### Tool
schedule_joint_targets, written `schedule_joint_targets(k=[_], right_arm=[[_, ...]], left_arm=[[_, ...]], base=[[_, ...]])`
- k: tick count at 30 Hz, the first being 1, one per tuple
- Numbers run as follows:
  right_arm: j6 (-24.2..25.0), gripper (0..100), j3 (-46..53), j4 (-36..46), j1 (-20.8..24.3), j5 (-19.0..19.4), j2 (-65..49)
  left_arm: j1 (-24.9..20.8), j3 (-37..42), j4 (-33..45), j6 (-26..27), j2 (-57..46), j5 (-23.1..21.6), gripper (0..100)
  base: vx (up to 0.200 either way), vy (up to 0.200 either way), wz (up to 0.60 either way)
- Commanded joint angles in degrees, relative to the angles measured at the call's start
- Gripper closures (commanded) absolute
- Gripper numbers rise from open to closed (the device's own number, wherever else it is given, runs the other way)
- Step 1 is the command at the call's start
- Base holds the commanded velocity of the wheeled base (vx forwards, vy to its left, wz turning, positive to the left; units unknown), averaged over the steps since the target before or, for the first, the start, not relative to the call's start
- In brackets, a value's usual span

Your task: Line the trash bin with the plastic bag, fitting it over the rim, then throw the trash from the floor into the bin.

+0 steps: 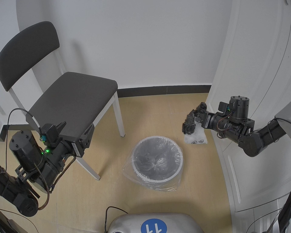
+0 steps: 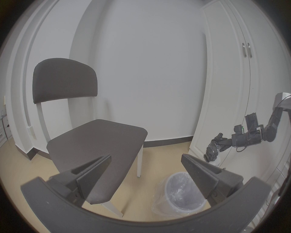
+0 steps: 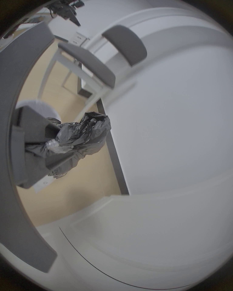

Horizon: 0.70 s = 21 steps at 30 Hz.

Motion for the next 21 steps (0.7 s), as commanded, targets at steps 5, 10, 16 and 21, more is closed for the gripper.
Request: schedule_joint_targets(k=[5,10,16,21], right_arm=[[2.32,100,8.55,-8.77,12.09,-0.23,-4.18],[2.93,100,8.64,-11.5,13.84,-0.32,0.57],[2.93,100,8.9,-13.34,15.16,-0.32,4.87],[2.93,100,7.76,-19.32,15.34,-0.41,11.73]], left_arm=[[-0.09,4.71,-0.6,-1.86,-6.07,0.43,0],[-0.26,5.59,-0.6,-3.0,-7.83,2.36,0],[-1.84,8.4,-0.6,-3.44,-11.0,2.89,0],[-2.81,8.57,-0.6,-3.88,-12.05,2.98,0]], base=[[0.0,0.0,0.0],[0.0,0.0,0.0],[0.0,0.0,0.0],[0.0,0.0,0.0]])
